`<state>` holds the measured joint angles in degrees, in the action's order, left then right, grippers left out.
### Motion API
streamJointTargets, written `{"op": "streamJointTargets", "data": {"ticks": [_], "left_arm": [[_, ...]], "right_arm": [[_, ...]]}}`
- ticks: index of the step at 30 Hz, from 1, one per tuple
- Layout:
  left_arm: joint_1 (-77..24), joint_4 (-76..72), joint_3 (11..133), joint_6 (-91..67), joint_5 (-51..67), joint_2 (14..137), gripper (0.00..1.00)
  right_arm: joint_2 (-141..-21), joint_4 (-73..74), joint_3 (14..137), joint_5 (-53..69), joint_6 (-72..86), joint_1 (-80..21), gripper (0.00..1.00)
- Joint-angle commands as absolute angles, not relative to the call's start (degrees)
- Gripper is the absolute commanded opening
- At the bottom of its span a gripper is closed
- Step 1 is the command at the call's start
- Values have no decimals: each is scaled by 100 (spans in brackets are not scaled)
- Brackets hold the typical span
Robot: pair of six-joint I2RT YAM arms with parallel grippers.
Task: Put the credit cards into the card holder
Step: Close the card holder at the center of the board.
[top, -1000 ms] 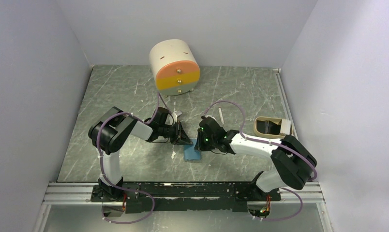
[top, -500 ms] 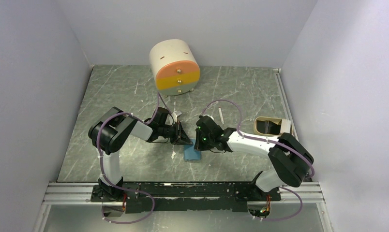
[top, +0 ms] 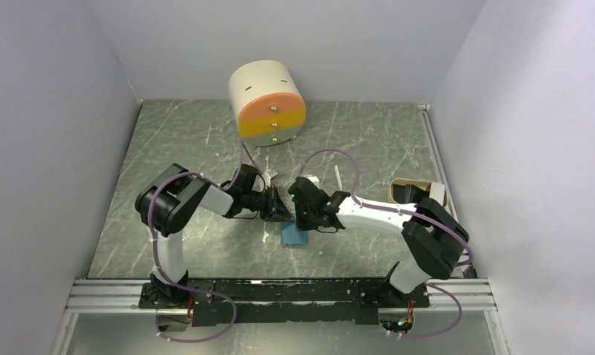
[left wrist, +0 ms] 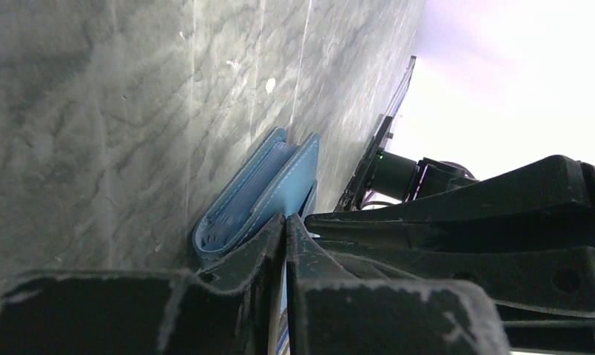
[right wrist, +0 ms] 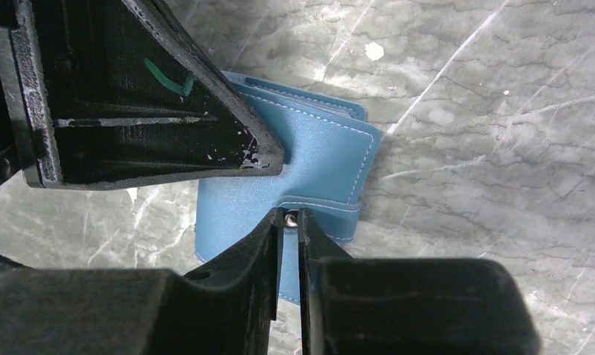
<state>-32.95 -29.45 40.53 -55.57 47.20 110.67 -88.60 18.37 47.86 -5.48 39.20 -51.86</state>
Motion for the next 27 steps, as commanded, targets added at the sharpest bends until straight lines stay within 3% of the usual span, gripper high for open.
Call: {"op": "streamJointTargets", "data": {"ticks": [1,13,17,23,27], "left_arm": [[-3418,-2568,3888,-5409,4412,11162,12],[-3414,-2825,3665,-5498,4457,11107,12],[-3409,-2792,3711,-5521,4471,10957,12],[-3210,-1623,4282,-5139,4212,10196,11],[-2937,-627,4585,-4764,3745,9279,18]], "right_arm": [[-9491,2122,4745,-830,3925,-5353,15],[-10325,1969,4604,-649,4074,-5548,13],[-10004,2204,4713,-774,4082,-5556,13],[-8834,3276,5886,-1589,3828,-5480,29],[-7697,3411,6239,-2053,3703,-5423,44]]}}
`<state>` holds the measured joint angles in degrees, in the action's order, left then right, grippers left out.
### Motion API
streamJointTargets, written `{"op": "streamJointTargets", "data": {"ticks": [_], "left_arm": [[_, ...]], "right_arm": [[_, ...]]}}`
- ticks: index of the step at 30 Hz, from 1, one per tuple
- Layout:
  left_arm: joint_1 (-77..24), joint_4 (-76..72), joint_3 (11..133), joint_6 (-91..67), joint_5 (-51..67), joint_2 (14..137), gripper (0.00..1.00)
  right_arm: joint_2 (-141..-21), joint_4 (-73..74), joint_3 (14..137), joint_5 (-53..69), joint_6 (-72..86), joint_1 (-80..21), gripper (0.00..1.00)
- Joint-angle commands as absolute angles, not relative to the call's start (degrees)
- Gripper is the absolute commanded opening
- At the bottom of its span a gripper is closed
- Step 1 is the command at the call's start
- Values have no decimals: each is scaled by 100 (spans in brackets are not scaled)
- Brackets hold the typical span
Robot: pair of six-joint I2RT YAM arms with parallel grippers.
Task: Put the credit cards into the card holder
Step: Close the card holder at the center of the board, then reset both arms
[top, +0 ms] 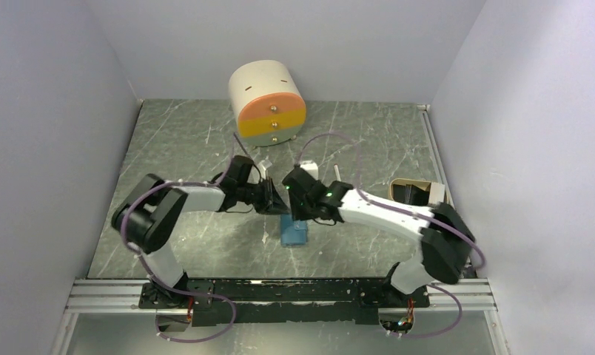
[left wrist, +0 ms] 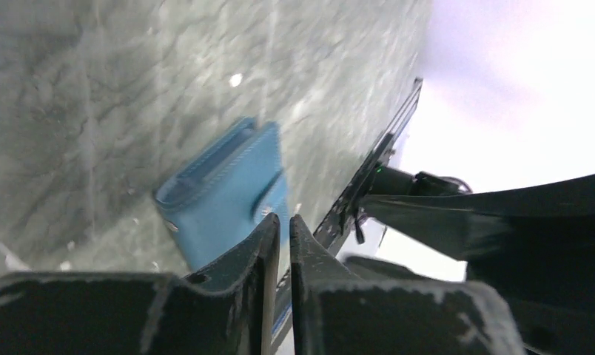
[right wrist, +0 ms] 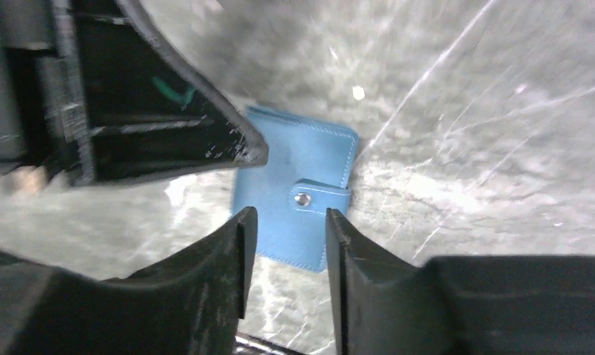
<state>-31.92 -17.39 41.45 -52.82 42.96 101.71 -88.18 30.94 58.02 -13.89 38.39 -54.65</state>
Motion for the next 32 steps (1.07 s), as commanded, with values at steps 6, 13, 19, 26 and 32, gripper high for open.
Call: {"op": "streamJointTargets", "data": {"ticks": [6,13,19,26,32], "left_arm": [[-2831,1490,5490,-3951,2435,7652,99],[-2833,2851,5931,-3362,902,5601,97],[-2833,3155,5382,-3473,444,4220,97],[-2839,3089,4956,-3529,345,3961,97],[-2834,3076,5048,-3488,476,4069,97]], "right_arm": [[-6291,2658,5738,-1843,3741,-5426,99],[-5629,3065,5722,-2713,4327,-5416,99],[-5469,3369,5735,-3059,4432,-5405,99],[-5260,3162,5465,-3358,4075,-5406,99],[-5171,3302,5559,-3353,4164,-5406,99]]}}
